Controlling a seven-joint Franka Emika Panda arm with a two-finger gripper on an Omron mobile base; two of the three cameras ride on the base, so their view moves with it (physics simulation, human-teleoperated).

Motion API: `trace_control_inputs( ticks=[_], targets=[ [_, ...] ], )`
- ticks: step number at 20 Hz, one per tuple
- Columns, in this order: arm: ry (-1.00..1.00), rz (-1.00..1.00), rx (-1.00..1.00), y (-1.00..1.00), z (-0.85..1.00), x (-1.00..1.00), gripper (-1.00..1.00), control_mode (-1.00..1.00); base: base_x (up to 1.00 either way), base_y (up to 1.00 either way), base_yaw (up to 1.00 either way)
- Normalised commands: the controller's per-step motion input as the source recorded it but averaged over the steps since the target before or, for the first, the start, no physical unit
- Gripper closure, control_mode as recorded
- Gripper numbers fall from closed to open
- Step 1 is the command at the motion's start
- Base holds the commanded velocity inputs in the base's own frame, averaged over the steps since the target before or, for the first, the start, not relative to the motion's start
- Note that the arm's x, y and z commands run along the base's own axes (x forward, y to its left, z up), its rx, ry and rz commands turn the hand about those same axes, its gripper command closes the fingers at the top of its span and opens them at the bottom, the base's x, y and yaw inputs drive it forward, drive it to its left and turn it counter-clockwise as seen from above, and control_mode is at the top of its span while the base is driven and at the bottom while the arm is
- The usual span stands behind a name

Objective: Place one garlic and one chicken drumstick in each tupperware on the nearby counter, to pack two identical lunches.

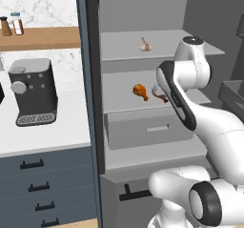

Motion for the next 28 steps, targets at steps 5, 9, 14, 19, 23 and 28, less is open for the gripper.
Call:
trace_control_inputs(
  ticks=[5,9,14,19,23,28],
  targets=[
    [-0.02,0.06,-0.05,-0.59,-0.65,0.49,-1.00,-1.00,0.00,0.00,0.00],
    [0.00,0.06,0.00,-0.50,-0.64,0.68,-1.00,-1.00,0.00,0.00,0.00],
    [0.01,0.00,0.02,-0.09,-0.14,1.00,-1.00,-1.00,0.00,0.00,0.00],
    [0.00,0.00,0.00,0.00,-0.03,0.93,-1.00,-1.00,0.00,0.00,0.00],
    [-0.01,0.00,0.02,0.00,-0.36,0.59,-1.00,-1.00,0.00,0.00,0.00],
    [-0.01,0.00,0.08,-0.11,-0.59,0.29,-1.00,-1.00,0.00,0.00,0.00]
  ],
)
